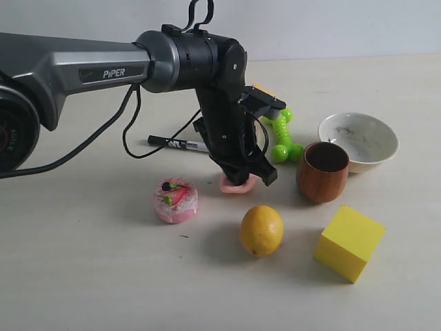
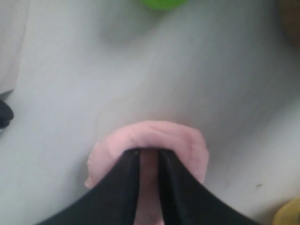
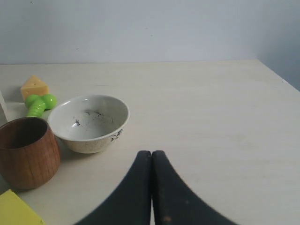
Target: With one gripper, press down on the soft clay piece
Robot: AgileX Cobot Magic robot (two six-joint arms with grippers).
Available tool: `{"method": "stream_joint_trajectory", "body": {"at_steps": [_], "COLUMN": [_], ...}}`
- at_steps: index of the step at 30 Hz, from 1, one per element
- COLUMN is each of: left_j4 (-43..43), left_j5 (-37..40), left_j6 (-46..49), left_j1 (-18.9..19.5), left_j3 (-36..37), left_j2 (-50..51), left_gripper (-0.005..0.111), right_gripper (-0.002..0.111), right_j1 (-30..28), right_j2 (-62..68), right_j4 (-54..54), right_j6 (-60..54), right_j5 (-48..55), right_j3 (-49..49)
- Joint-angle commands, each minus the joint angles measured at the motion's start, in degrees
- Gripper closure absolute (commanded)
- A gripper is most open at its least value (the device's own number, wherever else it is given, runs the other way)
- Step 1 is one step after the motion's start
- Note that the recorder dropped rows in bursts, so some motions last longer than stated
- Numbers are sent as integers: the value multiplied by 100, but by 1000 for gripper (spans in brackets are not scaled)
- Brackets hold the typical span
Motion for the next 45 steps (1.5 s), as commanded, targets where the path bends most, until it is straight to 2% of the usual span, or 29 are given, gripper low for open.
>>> {"method": "stream_joint_trajectory", "body": {"at_steps": [1,19,21,27,45], "left_j4": [-10,-20,-20,3,27], "left_j5": [-40,88,88,76,120], "left_j6": [-32,-32,-32,-32,-32], "left_j1": [5,5,5,5,5], "left_j3": [9,9,9,9,9], "left_j2": [-67,-88,-101,-111,-134], "left_gripper": [76,76,79,107,107], "right_gripper": [108,108,108,108,108], "right_j1": [-3,-3,-3,-3,-3], "right_j2": [-37,-37,-37,-37,-37], "right_j4": [3,3,3,3,2], "right_j6": [-33,-33,-33,-33,-33], "right_j5": [-47,-47,-47,-47,-36], "right_j3": [27,27,27,27,27]}}
